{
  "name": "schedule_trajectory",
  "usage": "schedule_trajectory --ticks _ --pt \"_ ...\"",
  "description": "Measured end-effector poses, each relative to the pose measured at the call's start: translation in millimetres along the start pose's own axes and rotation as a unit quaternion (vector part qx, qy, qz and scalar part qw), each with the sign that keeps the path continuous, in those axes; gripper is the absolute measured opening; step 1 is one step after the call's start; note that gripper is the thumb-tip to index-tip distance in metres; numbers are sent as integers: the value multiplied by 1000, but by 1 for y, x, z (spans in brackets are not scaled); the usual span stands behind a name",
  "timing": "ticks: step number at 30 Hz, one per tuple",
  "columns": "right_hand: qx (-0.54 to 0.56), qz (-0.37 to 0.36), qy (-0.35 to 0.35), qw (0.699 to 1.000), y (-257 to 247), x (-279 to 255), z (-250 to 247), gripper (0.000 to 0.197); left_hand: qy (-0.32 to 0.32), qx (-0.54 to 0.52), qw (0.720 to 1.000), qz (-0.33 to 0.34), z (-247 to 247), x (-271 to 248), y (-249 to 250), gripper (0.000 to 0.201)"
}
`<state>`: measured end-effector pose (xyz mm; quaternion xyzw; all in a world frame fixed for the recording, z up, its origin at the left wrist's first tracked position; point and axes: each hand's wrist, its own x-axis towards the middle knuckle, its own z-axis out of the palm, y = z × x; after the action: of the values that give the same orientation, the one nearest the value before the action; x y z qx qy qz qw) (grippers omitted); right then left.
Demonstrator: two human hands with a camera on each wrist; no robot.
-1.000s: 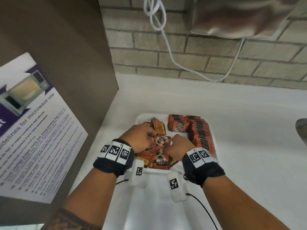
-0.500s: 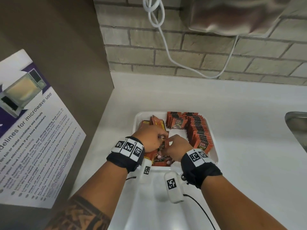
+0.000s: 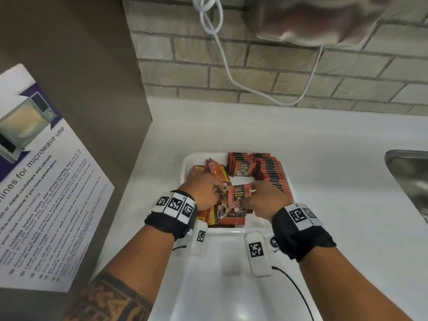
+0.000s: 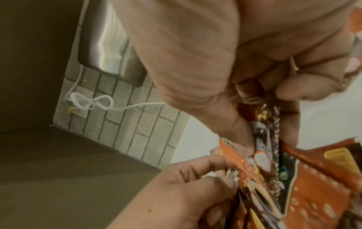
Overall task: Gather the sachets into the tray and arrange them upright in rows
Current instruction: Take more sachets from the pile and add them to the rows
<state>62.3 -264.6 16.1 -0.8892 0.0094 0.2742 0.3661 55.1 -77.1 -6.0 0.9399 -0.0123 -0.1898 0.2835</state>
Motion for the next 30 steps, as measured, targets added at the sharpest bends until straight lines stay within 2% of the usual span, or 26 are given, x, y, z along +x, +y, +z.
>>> schedule_trajectory --ticks 4,7,9,11,14,17,20,21,23,25,27,28,30 --pt "25 -13 -13 1000 10 5 -8 24 28 9 1000 -8 6 3 0 32" --pt "33 -25 -22 999 16 10 -13 40 50 -17 998 -24 6 1 3 28" --pt "37 -43 -16 998 16 10 -16 39 62 -41 997 -31 2 -1 5 27" --pt "61 -62 -14 996 17 12 -19 33 82 -81 993 -38 -4 -5 12 34" --pt "107 -102 -22 989 9 9 -29 8 112 -144 981 -69 -15 -17 25 53" --pt "161 -129 -35 978 -7 11 -32 16 81 -231 967 -66 -17 -26 33 65" --pt "160 -144 -30 976 -20 12 -23 57 70 -386 917 -65 -13 -30 42 45" --pt "156 -152 -27 976 -24 15 -21 65 74 -430 897 -64 -14 -31 45 37" --pt "174 -158 -33 972 -26 15 -19 53 84 -476 873 -58 -17 -30 43 26" --pt "174 -139 -30 974 -25 17 -19 40 105 -473 873 -55 -23 -28 37 19" --pt "122 -118 -15 985 -20 19 -17 30 136 -470 869 -69 -30 -24 29 15" --pt "89 -103 -21 990 -19 19 -16 30 145 -474 865 -76 -32 -22 24 13" --pt "21 -68 -44 996 -19 21 -11 43 154 -480 860 -81 -35 -18 16 13"
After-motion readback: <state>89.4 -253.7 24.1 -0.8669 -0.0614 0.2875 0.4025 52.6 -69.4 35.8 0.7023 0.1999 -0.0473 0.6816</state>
